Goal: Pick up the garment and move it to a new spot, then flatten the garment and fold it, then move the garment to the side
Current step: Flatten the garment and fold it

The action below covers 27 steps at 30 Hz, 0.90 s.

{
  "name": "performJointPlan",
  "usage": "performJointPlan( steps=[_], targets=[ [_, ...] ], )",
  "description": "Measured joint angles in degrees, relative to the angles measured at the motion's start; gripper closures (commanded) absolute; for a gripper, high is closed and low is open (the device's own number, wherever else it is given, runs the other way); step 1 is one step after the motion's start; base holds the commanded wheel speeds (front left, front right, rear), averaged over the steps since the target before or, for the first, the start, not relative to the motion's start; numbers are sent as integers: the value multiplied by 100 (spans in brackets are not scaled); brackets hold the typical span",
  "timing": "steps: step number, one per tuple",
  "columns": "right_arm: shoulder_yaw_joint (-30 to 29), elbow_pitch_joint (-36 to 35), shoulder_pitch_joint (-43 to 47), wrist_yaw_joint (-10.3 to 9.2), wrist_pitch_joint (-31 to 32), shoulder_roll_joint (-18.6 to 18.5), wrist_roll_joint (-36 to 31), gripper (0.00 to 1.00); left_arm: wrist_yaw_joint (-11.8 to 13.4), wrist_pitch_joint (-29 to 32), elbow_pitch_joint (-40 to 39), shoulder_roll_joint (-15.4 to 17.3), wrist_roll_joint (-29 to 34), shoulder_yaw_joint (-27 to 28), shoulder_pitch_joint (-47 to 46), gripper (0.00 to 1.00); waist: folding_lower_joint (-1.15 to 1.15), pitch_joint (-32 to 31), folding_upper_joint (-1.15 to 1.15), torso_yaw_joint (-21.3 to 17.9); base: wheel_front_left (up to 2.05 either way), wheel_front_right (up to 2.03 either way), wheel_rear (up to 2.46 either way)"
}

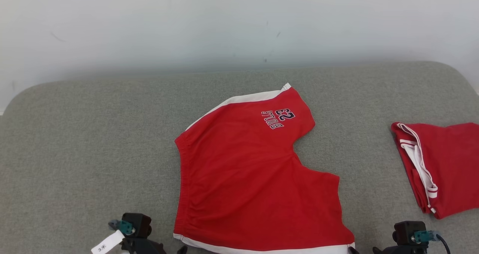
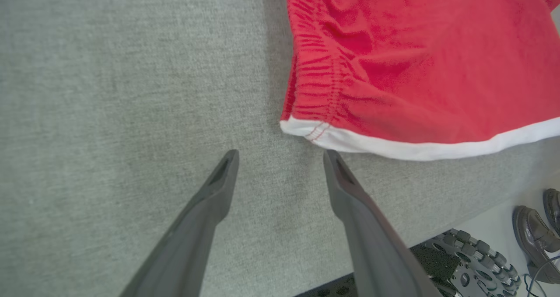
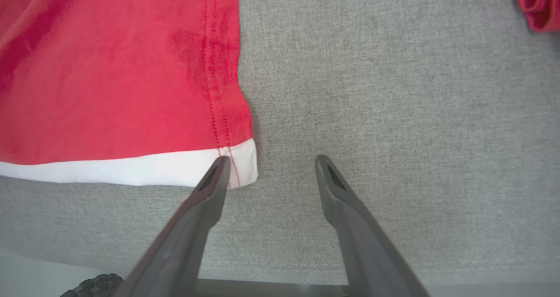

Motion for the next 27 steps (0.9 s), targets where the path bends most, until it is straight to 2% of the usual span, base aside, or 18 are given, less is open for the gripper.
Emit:
performJointPlan(
  steps=[10, 18, 27],
  targets=[
    [-99, -193, 15, 0, 302, 186, -247, 0, -9, 74, -21, -100, -64, -25, -52, 0, 0, -22, 0, 22, 0, 0, 0],
    [-101, -378, 16, 0, 530, 246, -359, 0, -9, 65, -60, 26, -55, 71, -169, 0, 0, 85, 0, -40, 0, 0, 0],
    [-169, -483, 10, 0, 721, 335, -419, 0, -175, 70, -4, 15, -31, 12, -381, 0, 0, 207, 0, -74, 0, 0, 0]
  ],
)
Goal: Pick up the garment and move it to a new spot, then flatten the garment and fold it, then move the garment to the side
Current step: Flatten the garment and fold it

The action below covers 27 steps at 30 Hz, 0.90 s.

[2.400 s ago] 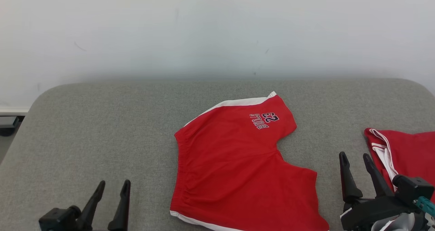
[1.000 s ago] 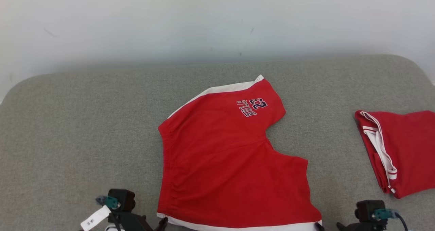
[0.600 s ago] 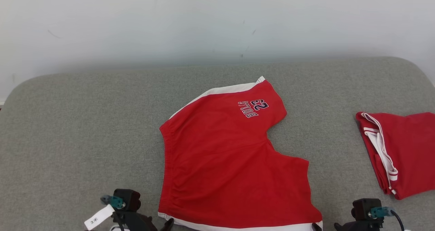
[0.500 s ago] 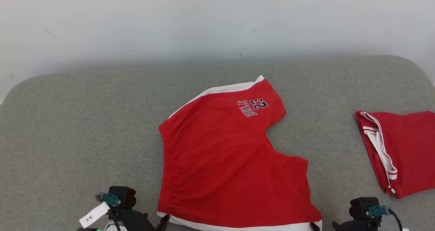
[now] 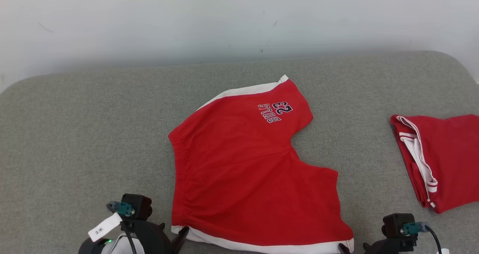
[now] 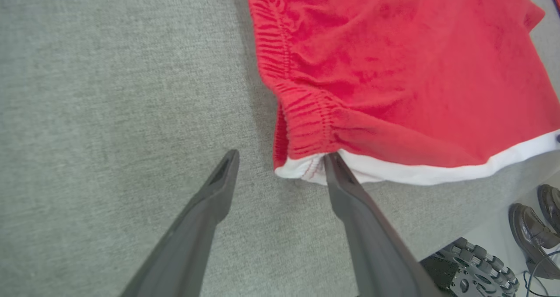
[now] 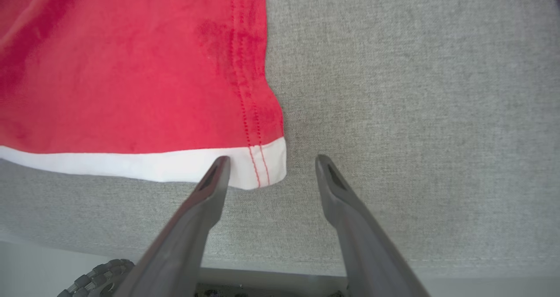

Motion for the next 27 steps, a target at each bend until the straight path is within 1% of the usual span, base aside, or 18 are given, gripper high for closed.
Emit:
performJointPlan(
  steps=[3, 4, 5, 6, 10, 12, 13, 14, 15, 16, 19, 21, 22, 23, 24, 25, 26, 27],
  targets=[
    [-12, -29, -1, 0, 55, 21, -48, 0, -77, 7, 20, 0, -5, -54, 1, 0, -1, 11, 0, -4, 0, 0, 0],
    [-16, -36, -1, 0, 82, 21, -51, 0, -86, 11, 25, 1, -7, -59, 1, 7, -1, 13, 0, -5, 0, 0, 0],
    [-19, -46, 0, 0, 101, 22, -51, 0, -87, 11, 29, 0, -10, -60, 1, 26, -1, 15, 0, -5, 0, 0, 0],
    [-18, -56, 0, 0, 123, 22, -51, 4, -87, 11, 32, 0, -21, -60, 2, 54, -1, 17, 0, -4, 0, 0, 0],
    [-40, -89, 1, 0, 178, 24, -51, 25, -96, 13, 52, 0, -37, -67, 7, 61, -1, 24, 0, 7, 0, 0, 0],
    [-83, -113, 2, 0, 230, 26, -69, 33, -142, 55, 62, 0, -48, -70, 13, 70, -1, 27, 0, 21, 0, 0, 0],
    [-88, -115, 3, 0, 234, 27, -94, 53, -142, 55, 63, -2, -49, -70, 13, 100, -1, 27, 0, 25, 0, 0, 0],
    [-91, -119, 4, 0, 240, 31, -94, 55, -142, 55, 63, -4, -56, -67, 13, 100, -1, 27, 0, 29, 0, 0, 0],
    [-96, -126, 4, 0, 282, 35, -94, 65, -142, 55, 67, -7, -63, -68, 13, 100, -1, 28, 0, 33, 0, 0, 0],
    [-98, -133, 7, 0, 285, 38, -94, 71, -143, 55, 69, -10, -69, -69, 15, 100, -1, 28, 0, 36, 0, 0, 0],
    [-108, -164, 10, 0, 334, 46, -116, 100, -144, 55, 73, -22, -92, -70, 19, 100, 0, 29, 0, 42, 0, 0, 0],
    [-119, -182, 14, 0, 341, 51, -118, 100, -144, 55, 75, -23, -98, -70, 20, 100, 0, 29, 0, 42, 0, 0, 0],
    [-126, -191, 16, 0, 365, 53, -122, 89, -144, 55, 76, -23, -98, -70, 20, 100, -1, 30, 0, 42, 0, 0, 0],
    [-136, -200, 20, 0, 381, 56, -140, 89, -145, 55, 76, -23, -98, -69, 20, 100, -1, 31, 0, 42, 0, 0, 0],
    [-153, -205, 25, 0, 385, 64, -141, 31, -145, 55, 76, -23, -98, -69, 20, 100, -1, 33, 0, 41, 0, 0, 0],
    [-154, -207, 32, 0, 402, 65, -141, 5, -144, 54, 76, -23, -97, -67, 20, 100, 0, 35, 0, 40, 0, 0, 0],
    [-154, -209, 53, 0, 435, 66, -141, 0, -144, 54, 77, -22, -97, -67, 20, 91, -1, 37, 0, 40, 0, 0, 0],
    [-153, -211, 94, 0, 437, 69, -141, 0, -144, 53, 78, -21, -97, -66, 20, 57, -1, 39, 0, 39, 0, 0, 0]
  ],
)
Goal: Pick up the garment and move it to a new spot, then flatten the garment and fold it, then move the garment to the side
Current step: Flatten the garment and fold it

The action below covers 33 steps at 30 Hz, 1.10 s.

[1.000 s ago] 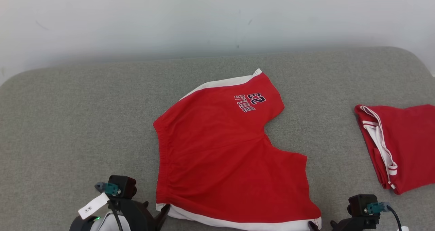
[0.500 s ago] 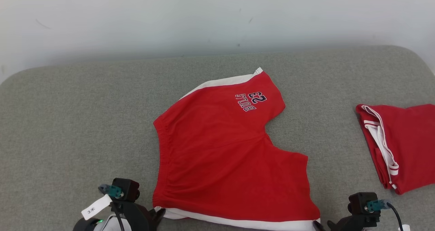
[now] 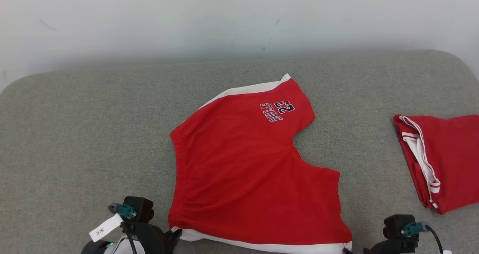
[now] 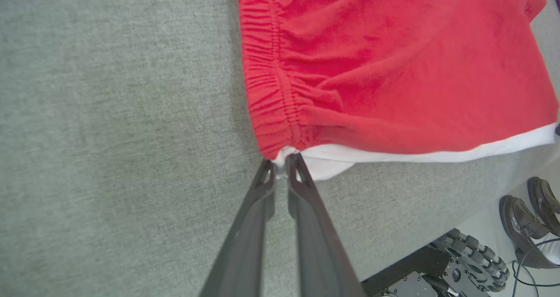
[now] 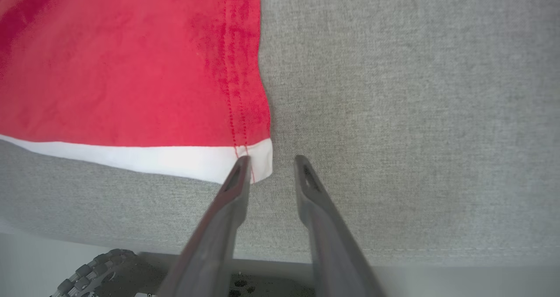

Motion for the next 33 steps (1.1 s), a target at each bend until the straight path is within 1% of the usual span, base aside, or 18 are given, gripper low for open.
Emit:
performJointPlan(
  steps=[1, 2, 13, 18, 20, 22, 23, 24, 26, 29, 31, 33],
  targets=[
    [3, 1, 33, 0, 22, 3, 0, 0, 0, 0, 3, 0, 0, 1, 0, 24, 0, 2, 0, 0, 0, 0, 0],
    [4, 1, 44, 0, 42, 5, 0, 0, 1, 0, 8, 1, 0, 1, 0, 0, 0, 5, 0, 0, 0, 0, 0],
    [20, 25, 4, 2, 91, 43, 18, 0, 2, -10, 54, -7, 0, -1, 0, 0, 0, 41, 0, 33, 0, 0, 0],
    [19, 180, -63, 8, 89, 66, 57, 0, 0, -56, 83, -40, 0, -9, -1, 0, 0, 69, 0, 46, 0, 0, 0],
    [19, 210, -124, 9, 81, 80, 60, 0, -47, -57, 96, -51, 0, -10, -3, 0, 0, 81, 0, 50, 0, 0, 0],
    [21, 236, -146, 10, 37, 94, 60, 6, -48, -62, 102, -54, 0, -12, -5, 0, 0, 92, 0, 53, 0, 0, 0],
    [20, 258, -146, 10, 31, 101, 60, 16, -49, -74, 108, -55, 0, -13, -6, 0, 0, 97, 0, 55, 0, 0, 0],
    [20, 281, -147, 11, 18, 104, 60, 23, -49, -76, 112, -56, 0, -13, -7, 0, 0, 101, 0, 57, 0, 0, 0],
    [20, 335, -160, 16, 4, 104, 60, 51, -51, -102, 126, -63, 0, -15, -9, 0, 0, 106, 0, 61, 0, 0, 0],
    [21, 390, -215, 34, -12, 104, 60, 51, -79, -105, 151, -74, 0, -15, -17, 0, 0, 106, 0, 68, 0, 0, 0],
    [18, 410, -240, 34, -23, 104, 60, 54, -96, -107, 175, -77, 0, -14, -26, 0, 0, 101, 0, 74, 0, 0, 0],
    [15, 445, -240, 34, -63, 104, 60, 53, -98, -109, 193, -92, 0, -14, -37, 0, 0, 95, 0, 80, 0, 0, 0]
  ],
)
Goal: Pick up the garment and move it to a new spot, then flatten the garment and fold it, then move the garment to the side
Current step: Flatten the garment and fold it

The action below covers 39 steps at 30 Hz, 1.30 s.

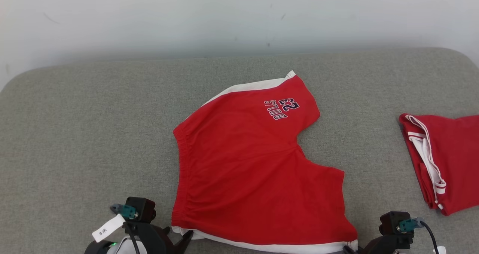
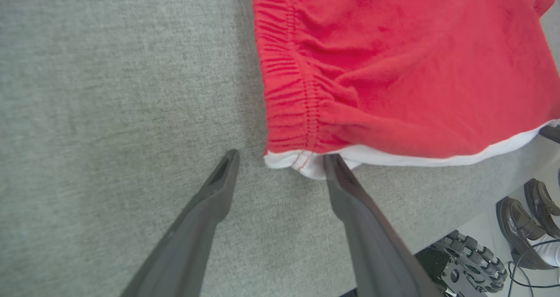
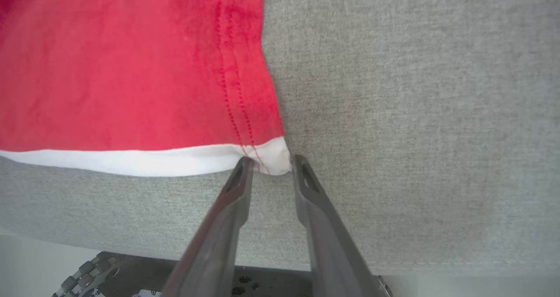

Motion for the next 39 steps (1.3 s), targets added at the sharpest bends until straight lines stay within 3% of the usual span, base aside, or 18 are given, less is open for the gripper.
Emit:
performJointPlan(
  steps=[7, 12, 13, 14, 15, 16, 18, 20, 29, 39],
  targets=[
    [19, 98, -79, 22, -64, -2, -3, 55, -46, -49, 46, -18, 0, -5, -35, 0, 0, -8, 0, 10, 0, 0, 0],
    [26, 141, -127, 33, -156, -10, -11, 71, -52, -68, 94, -46, 0, -12, -59, 0, 0, -4, 0, 19, 0, 0, 0],
    [26, 148, -127, 34, -159, -12, -11, 75, -53, -69, 102, -47, 0, -12, -61, 5, 0, -4, 0, 21, 0, 0, 0],
    [27, 159, -127, 52, -170, -14, -12, 80, -54, -75, 110, -48, 0, -12, -62, 16, 0, -4, 0, 23, 0, 0, 0],
    [31, 167, -128, 69, -185, -14, -12, 89, -54, -75, 119, -48, 0, -12, -63, 38, 0, -5, 0, 25, 0, 0, 0],
    [38, 176, -131, 76, -203, -15, -12, 98, -55, -76, 124, -48, 0, -11, -64, 52, 0, -6, 0, 27, 0, 0, 0],
    [54, 186, -136, 85, -209, -15, -12, 100, -100, -92, 135, -54, -1, -13, -64, 71, 0, -9, 0, 30, 0, 0, 0],
    [66, 188, -137, 126, -219, -16, -12, 100, -102, -96, 137, -63, -4, -14, -64, 100, 0, -11, 0, 33, 0, 0, 0],
    [-38, 42, -123, 278, -367, -18, 149, 100, -146, -231, 53, -16, -146, 49, -51, 100, 0, -30, 0, 45, 0, 0, 0],
    [-224, -913, 406, 967, -454, -134, 1002, 100, -194, -377, -478, 82, -153, 45, 234, 100, 0, -75, 0, 84, 0, 0, 0]
  ],
)
